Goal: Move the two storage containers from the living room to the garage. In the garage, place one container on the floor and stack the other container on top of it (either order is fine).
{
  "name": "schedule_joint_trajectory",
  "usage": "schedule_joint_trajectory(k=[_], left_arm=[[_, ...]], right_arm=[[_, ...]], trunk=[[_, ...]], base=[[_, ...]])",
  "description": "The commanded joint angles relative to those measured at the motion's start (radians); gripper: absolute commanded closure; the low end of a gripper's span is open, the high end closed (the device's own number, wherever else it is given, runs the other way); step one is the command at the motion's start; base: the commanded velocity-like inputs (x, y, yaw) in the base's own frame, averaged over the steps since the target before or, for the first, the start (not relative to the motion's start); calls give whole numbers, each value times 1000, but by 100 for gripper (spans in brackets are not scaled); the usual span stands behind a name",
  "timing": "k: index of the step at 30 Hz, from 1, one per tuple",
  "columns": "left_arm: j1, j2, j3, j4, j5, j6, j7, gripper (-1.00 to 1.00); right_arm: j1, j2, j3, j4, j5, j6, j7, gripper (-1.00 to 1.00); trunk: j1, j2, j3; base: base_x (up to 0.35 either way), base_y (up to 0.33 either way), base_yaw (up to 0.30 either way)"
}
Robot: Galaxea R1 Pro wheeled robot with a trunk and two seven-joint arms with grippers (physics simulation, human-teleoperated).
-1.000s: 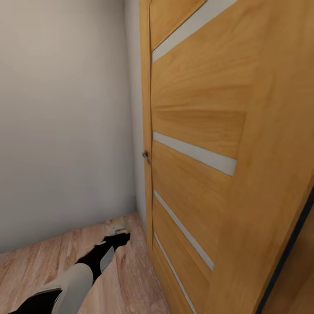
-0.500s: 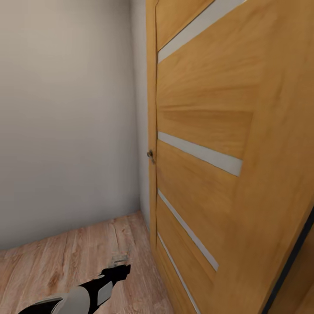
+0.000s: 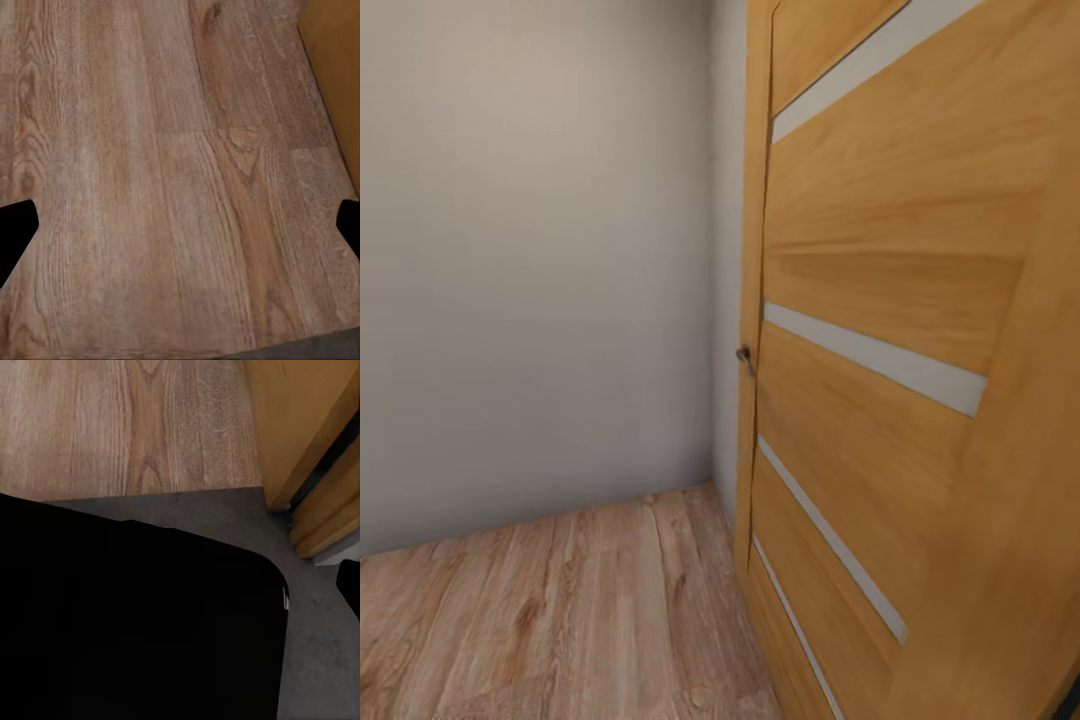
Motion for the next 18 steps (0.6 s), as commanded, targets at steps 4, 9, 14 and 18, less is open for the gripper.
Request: schedule_joint_trajectory(k=[4, 9, 14, 18], left_arm=[[57, 3, 4, 4, -2, -57, 1, -100], [115, 4, 4, 5, -4, -157, 1, -100], [164, 4, 3, 6, -6, -257, 1, -100], [199, 4, 3, 6, -6, -365, 2, -100]], right_arm=[[-1, 0, -7, -11, 8, -3, 0, -100], [-3, 0, -8, -21, 7, -3, -4, -100], [-5, 0, -8, -22, 6, -3, -9, -100], [-5, 0, -8, -22, 6, -3, -10, -100]], trunk=[[0, -1, -1], [0, -1, -1], [0, -1, -1], [0, -1, -1]], base=[[0, 0, 255], [0, 0, 255], [0, 0, 257], [0, 0, 260]])
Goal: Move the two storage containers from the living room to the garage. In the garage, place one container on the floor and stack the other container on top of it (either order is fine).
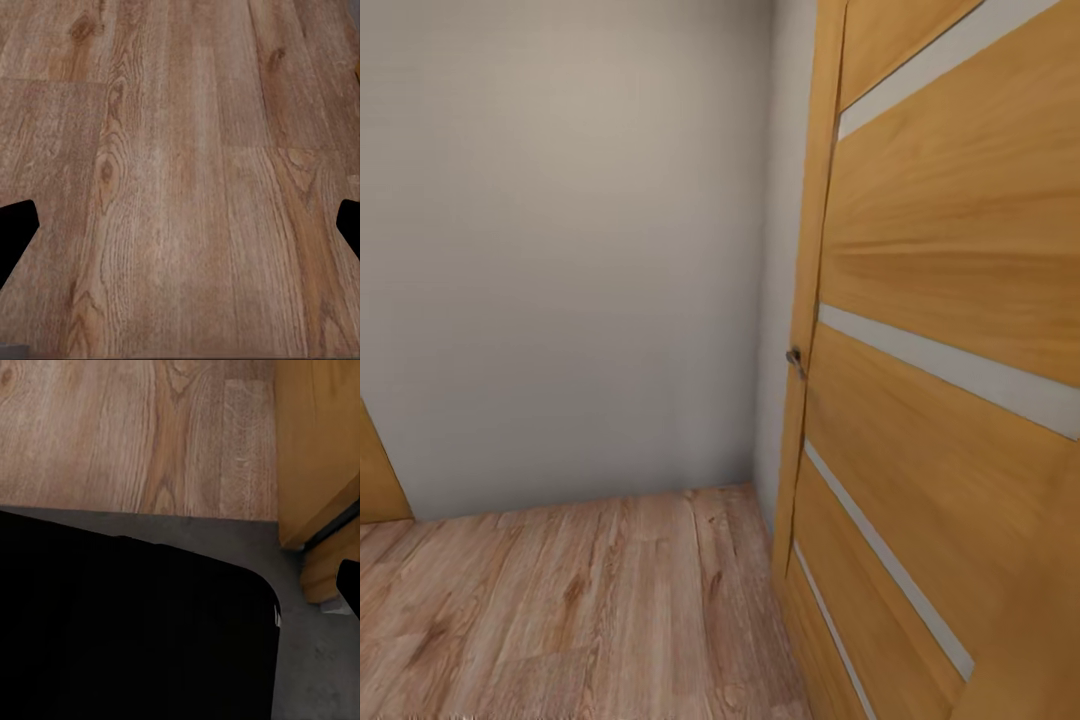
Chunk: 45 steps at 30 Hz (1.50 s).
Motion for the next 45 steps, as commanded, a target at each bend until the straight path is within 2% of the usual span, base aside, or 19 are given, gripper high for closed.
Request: schedule_joint_trajectory(k=[1, 9, 14, 18, 24, 26, 30, 34, 38, 42, 45], left_arm=[[1, 0, 3, 4, -2, -14, 2, -100], [38, 2, 3, 4, -2, -100, 2, -100], [46, 7, 5, 3, 3, -106, 0, -100], [47, 2, 5, 2, 5, -59, -2, -100], [47, 5, 6, 1, 5, -45, -2, -100], [47, 6, 7, 1, 5, -45, 0, -100], [47, 1, 6, 1, 5, -45, 0, -100], [47, -4, -1, 1, 6, -44, -4, -100], [47, -5, -2, -6, 9, -43, -5, -100], [47, -13, -3, -18, 8, 9, -4, -100], [47, -12, -4, -22, 8, 39, -5, -100]], right_arm=[[-1, 0, -6, 1, 8, -3, -2, -100], [-2, 0, -5, -30, 4, -3, -3, -100], [-2, 0, -7, -63, 3, 3, -4, -100], [-2, 0, -11, -155, 1, 6, -10, -100], [-17, 6, -11, -327, 7, 15, -27, -100], [-30, 7, -10, -344, 8, 31, -26, -100], [-72, 11, -5, -361, 10, 132, -18, -100], [-79, 11, -3, -363, 13, 148, -16, -100], [-81, 11, -3, -363, 71, 151, -14, -100], [-83, 12, -4, -363, 81, 157, -14, -100], [-103, 11, -5, -360, 82, 219, -13, -100]], trunk=[[0, -1, -1], [0, -1, -1], [0, -1, -1], [0, -1, -1], [0, -1, -1], [0, -1, -1], [0, -1, -1], [0, -1, -1], [0, -1, -1], [0, -1, -1], [0, -1, -1]], base=[[0, 0, 260], [0, 0, 257], [0, 0, 143], [0, 0, 14], [0, 0, 1], [0, 0, 0], [0, 0, 0], [0, 0, 0], [0, 0, 0], [0, 0, 0], [0, 0, 0]])
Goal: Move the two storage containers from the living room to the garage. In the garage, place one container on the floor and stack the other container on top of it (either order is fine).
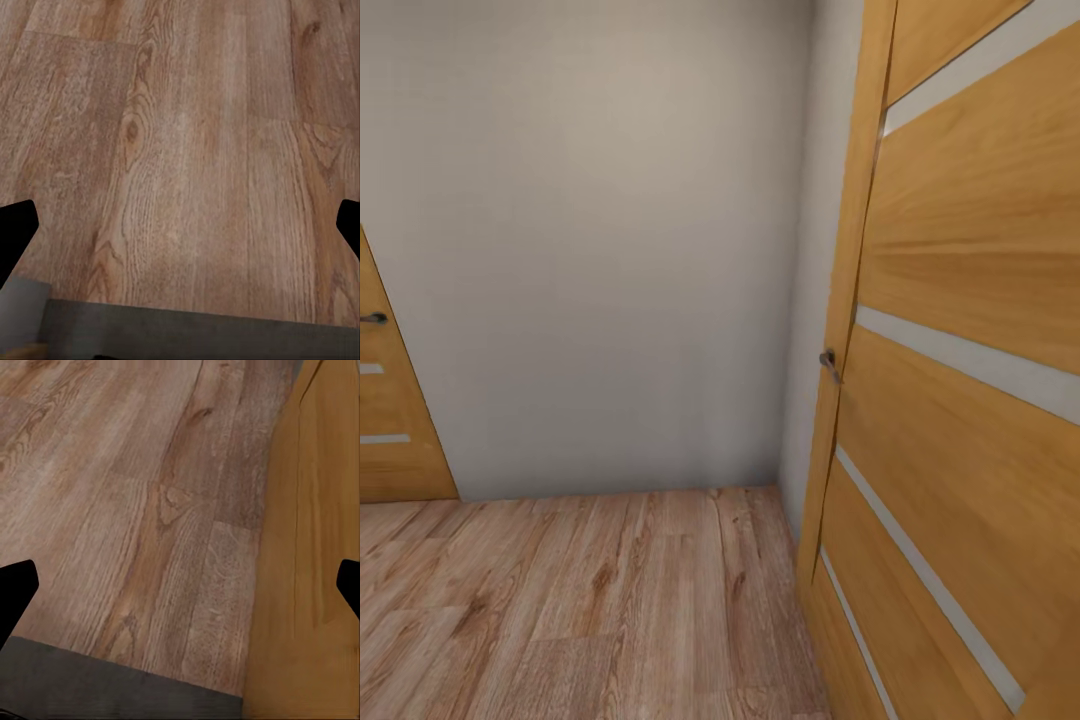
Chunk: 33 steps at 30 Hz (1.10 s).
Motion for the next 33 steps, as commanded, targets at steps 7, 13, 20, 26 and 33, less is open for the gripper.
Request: schedule_joint_trajectory(k=[7, 13, 20, 26, 33], left_arm=[[-2, 0, 2, 3, -1, -1, 3, -100], [-2, 1, 2, 3, -1, 0, 2, -100], [-2, 1, 2, 3, -1, 0, 3, -100], [-2, 1, 3, 3, -1, 0, 3, -100], [-2, 2, 3, 3, -1, -1, 3, -100]], right_arm=[[-7, 0, -6, -1, 13, 36, -5, -100], [-7, 0, -5, -1, 14, 38, -4, -100], [-7, 0, -5, -1, 16, 39, -4, -100], [-7, 0, -5, -1, 17, 39, -4, -100], [-7, 0, -5, -1, 17, 38, -4, -100]], trunk=[[0, -1, -1], [0, -1, -1], [0, -1, -1], [0, -1, -1], [0, -1, -1]], base=[[0, 0, 0], [87, -90, 0], [23, -22, 104], [1, -1, 59], [0, 0, 117]])
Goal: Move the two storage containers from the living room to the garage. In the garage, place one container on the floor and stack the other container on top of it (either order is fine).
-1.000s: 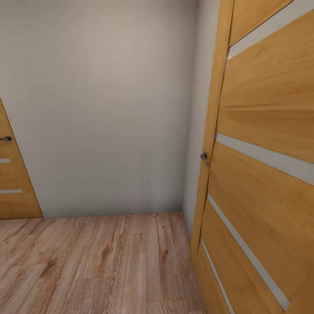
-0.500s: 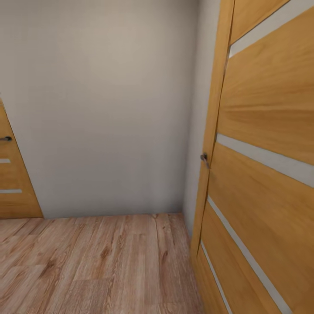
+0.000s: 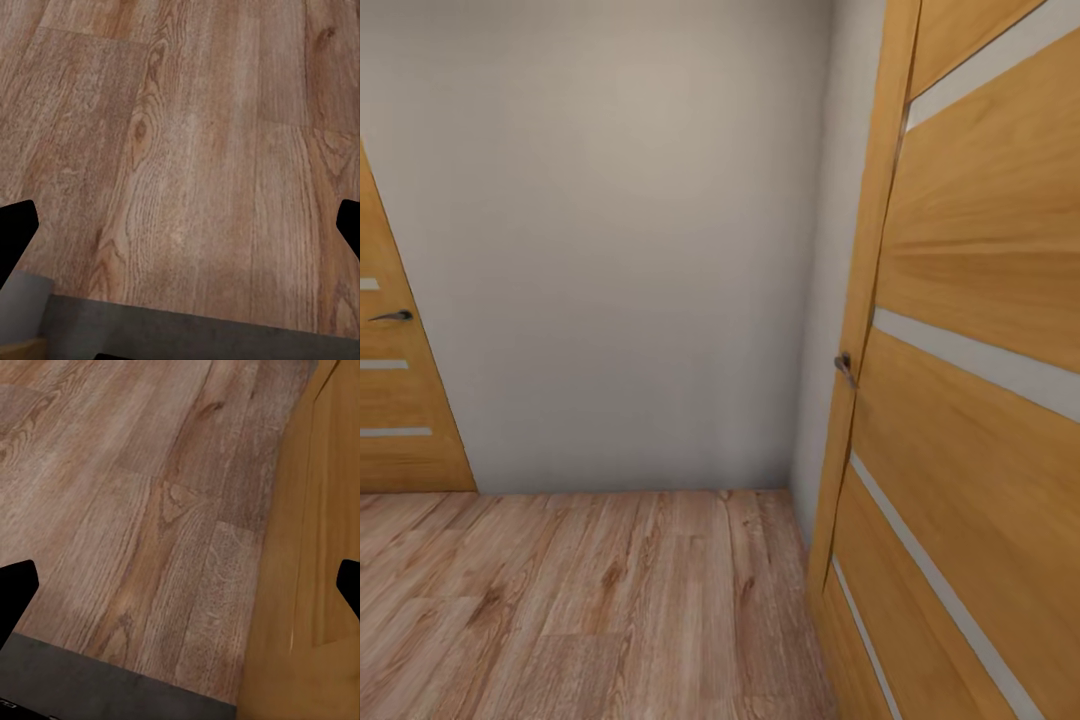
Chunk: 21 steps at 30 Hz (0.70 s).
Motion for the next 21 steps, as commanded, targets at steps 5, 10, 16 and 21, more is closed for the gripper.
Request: schedule_joint_trajectory(k=[5, 10, 16, 21], left_arm=[[-2, 1, 3, 4, -1, -6, 1, -100], [-2, 0, 3, 4, -1, -6, 1, -100], [-2, 0, 2, 4, -1, -6, 2, -100], [-2, 0, 3, 4, -1, -6, 3, -100]], right_arm=[[0, 0, -5, -2, 11, -1, -3, -100], [0, 0, -5, -2, 11, 0, -3, -100], [0, 0, -5, -2, 11, 0, -3, -100], [0, 0, -5, -2, 11, -1, -3, -100]], trunk=[[0, -1, -1], [0, -1, -1], [0, -1, -1], [0, -1, -1]], base=[[0, 0, 15], [0, 0, 160], [0, 0, 208], [0, 0, 34]])
